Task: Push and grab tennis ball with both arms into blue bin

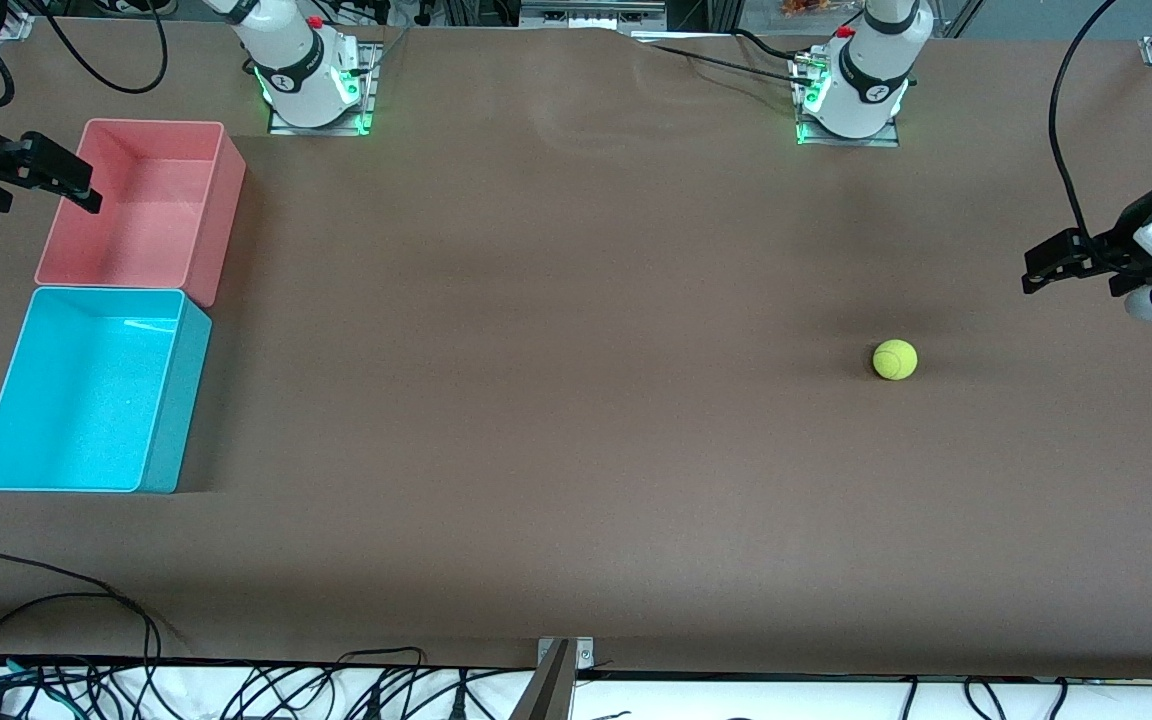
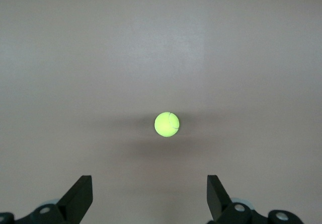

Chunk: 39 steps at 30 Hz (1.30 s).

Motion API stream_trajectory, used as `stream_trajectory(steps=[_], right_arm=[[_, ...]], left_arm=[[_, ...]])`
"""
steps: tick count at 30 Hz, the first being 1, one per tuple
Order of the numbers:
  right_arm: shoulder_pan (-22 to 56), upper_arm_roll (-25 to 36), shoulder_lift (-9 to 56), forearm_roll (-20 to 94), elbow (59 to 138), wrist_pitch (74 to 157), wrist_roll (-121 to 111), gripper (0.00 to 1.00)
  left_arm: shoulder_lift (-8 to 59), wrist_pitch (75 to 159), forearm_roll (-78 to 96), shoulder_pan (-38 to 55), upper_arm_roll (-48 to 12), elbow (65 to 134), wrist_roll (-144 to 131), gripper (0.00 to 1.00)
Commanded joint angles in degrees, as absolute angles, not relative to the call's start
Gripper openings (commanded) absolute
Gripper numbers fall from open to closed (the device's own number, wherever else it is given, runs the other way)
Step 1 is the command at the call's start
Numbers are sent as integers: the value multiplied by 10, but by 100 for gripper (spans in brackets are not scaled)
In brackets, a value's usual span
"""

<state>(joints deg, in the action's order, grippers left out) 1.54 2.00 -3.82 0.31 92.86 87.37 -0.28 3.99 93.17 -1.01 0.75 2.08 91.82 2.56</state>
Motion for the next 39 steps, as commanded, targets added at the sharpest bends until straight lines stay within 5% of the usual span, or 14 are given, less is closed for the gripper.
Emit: stream_trajectory(steps=[1, 39], right_arm=[[11, 17, -37, 10, 918, 861, -12, 100], [26, 0, -25, -16, 926, 859, -4, 100]], left_arm=[[43, 918, -22, 6, 20, 905, 38, 100], [43, 915, -22, 7, 20, 905, 38, 100]])
